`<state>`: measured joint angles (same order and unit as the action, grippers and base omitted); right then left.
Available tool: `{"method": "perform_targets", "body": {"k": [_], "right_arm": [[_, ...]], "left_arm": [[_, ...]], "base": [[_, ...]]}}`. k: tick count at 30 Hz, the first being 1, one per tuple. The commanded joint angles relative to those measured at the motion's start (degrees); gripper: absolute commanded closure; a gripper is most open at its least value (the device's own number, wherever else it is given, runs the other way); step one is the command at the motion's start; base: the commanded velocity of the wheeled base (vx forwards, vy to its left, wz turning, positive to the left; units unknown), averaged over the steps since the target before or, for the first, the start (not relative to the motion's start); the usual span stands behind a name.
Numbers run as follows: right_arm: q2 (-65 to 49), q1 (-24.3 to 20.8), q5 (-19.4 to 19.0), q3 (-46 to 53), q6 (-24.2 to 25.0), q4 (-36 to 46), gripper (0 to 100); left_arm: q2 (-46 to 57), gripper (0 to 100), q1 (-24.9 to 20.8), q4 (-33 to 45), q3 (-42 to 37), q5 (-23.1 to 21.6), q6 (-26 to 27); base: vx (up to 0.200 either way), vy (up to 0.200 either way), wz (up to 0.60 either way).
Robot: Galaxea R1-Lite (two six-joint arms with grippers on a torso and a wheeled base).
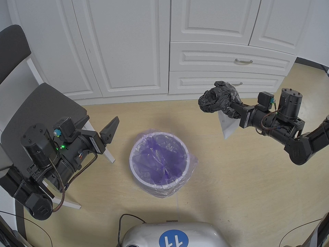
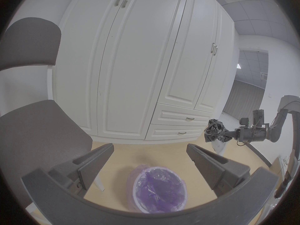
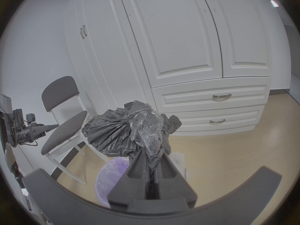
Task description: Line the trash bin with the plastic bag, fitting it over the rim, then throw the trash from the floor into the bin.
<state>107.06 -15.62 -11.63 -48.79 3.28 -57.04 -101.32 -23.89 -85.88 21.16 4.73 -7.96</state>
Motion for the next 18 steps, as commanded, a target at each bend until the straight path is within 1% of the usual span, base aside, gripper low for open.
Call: {"method": "perform_targets", "body": {"k": [1, 6, 12, 15, 17, 18], "right_arm": [[1.31, -0.73, 0.03, -0.34, 0.15, -0.09, 100], [2.45, -1.79, 0.12, -0.17, 0.41, -0.09, 100], [5.53, -4.42, 0.12, -1.05, 4.19, -1.41, 100], [11.77, -7.85, 0.29, -1.57, 9.46, -9.32, 100], [14.76, -9.43, 0.29, -2.01, 11.57, -12.75, 100], [14.76, -9.43, 0.29, -2.01, 11.57, -12.75, 100]], "left_arm": [[0.68, 0, 0.25, 0.63, 0.02, 0.02, 0.05], [1.47, 0, 0.34, 0.72, -0.16, 0.1, 0.14], [2.18, 0, 0.87, 0.72, -0.24, 0.1, 0.23], [1.82, 0, 0.95, 0.72, -0.16, 0.02, 0.49], [1.91, 0, 1.04, 0.72, -0.16, 0.02, 0.49], [1.91, 0, 1.04, 0.72, -0.16, 0.02, 0.49]], "base": [[0.0, 0.0, 0.0], [0.0, 0.0, 0.0], [0.0, 0.0, 0.0], [0.0, 0.0, 0.0], [0.0, 0.0, 0.0], [0.0, 0.0, 0.0]]}}
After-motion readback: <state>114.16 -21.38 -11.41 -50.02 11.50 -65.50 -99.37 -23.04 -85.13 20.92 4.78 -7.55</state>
